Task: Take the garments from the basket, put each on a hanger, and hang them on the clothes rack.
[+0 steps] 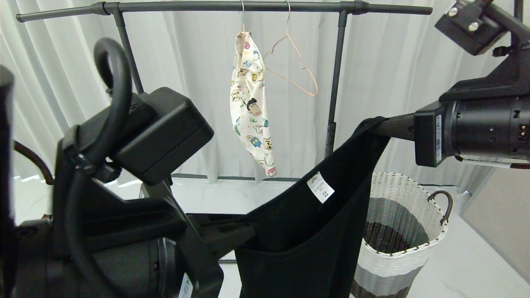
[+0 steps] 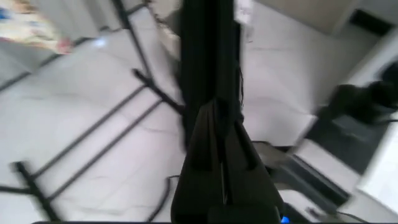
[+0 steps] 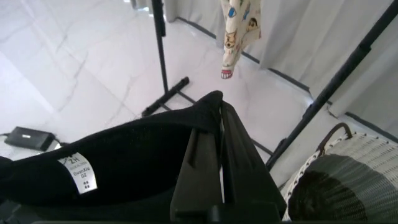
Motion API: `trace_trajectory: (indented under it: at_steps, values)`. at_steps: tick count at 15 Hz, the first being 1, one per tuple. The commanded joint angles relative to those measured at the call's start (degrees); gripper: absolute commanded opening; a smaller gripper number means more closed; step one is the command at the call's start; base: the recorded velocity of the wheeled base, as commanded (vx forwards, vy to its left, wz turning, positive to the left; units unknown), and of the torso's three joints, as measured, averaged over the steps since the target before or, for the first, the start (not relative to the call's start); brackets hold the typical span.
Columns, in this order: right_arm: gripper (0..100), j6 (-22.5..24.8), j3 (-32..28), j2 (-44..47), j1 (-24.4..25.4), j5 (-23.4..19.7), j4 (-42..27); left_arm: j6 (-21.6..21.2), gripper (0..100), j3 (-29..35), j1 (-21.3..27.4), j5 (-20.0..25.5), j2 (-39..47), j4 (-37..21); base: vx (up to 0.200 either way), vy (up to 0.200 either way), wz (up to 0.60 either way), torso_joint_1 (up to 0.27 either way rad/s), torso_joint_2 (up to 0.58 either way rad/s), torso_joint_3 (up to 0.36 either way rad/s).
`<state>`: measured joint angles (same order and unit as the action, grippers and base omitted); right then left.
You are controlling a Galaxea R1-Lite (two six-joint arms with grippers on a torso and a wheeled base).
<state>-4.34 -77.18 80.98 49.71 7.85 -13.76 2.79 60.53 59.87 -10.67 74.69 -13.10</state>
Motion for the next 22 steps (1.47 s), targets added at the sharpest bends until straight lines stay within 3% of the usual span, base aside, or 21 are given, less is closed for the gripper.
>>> trace_trajectory:
  at_steps: [1, 3, 5, 10, 11, 15, 18, 21, 22]
  values:
    - [0, 1.2, 3.9, -4.3, -2.4, 0.4, -0.5, -8.9, 0, 0.9, -9.2, -0.8, 2.7, 0.3, 0.000, 0.000, 0.00, 0.000, 0.00, 0.000]
    - [0, 1.8, 6.9, -7.7, -2.6, 0.5, -3.5, -10.7, 0, 3.3, -11.1, 0.3, 4.5, 0.3, 0.000, 0.000, 0.00, 0.000, 0.00, 0.000]
    - [0, 6.6, 10.6, -10.5, -2.6, 0.6, -5.7, -10.6, 0, 4.4, -11.2, 0.6, 6.2, 0.4, 0.000, 0.000, 0.00, 0.000, 0.00, 0.000]
    - [0, 7.1, 11.4, -10.5, -2.5, 3.1, -6.3, -10.4, 0, 4.2, -11.1, 0.5, 7.9, 0.8, 0.000, 0.000, 0.00, 0.000, 0.00, 0.000]
    - [100, 7.1, 11.8, -10.5, -2.5, 3.2, -6.3, -10.4, 0, 3.9, -11.1, 0.5, 8.0, 1.3, 0.000, 0.000, 0.00, 0.000, 0.00, 0.000]
    - [100, 7.1, 11.6, -11.7, -2.7, 3.6, -9.7, -10.4, 0, 3.4, -12.1, 0.2, 9.5, 1.5, 0.000, 0.000, 0.00, 0.000, 0.00, 0.000]
    - [100, 7.2, 9.9, -11.9, -8.9, 11.0, -14.8, -10.6, 0, 0.9, -16.4, 0.2, 7.9, 1.4, 0.000, 0.000, 0.00, 0.000, 0.00, 0.000]
    - [100, 6.3, 9.2, -11.9, -12.1, 10.3, -15.2, -10.4, 0, -4.8, -21.5, 0.0, 5.9, 1.4, 0.000, 0.000, 0.00, 0.000, 0.00, 0.000]
    - [100, 4.6, 9.1, -12.5, -12.1, 7.3, -15.1, -10.4, 0, -6.6, -22.1, 0.0, 4.8, 1.5, 0.000, 0.000, 0.00, 0.000, 0.00, 0.000]
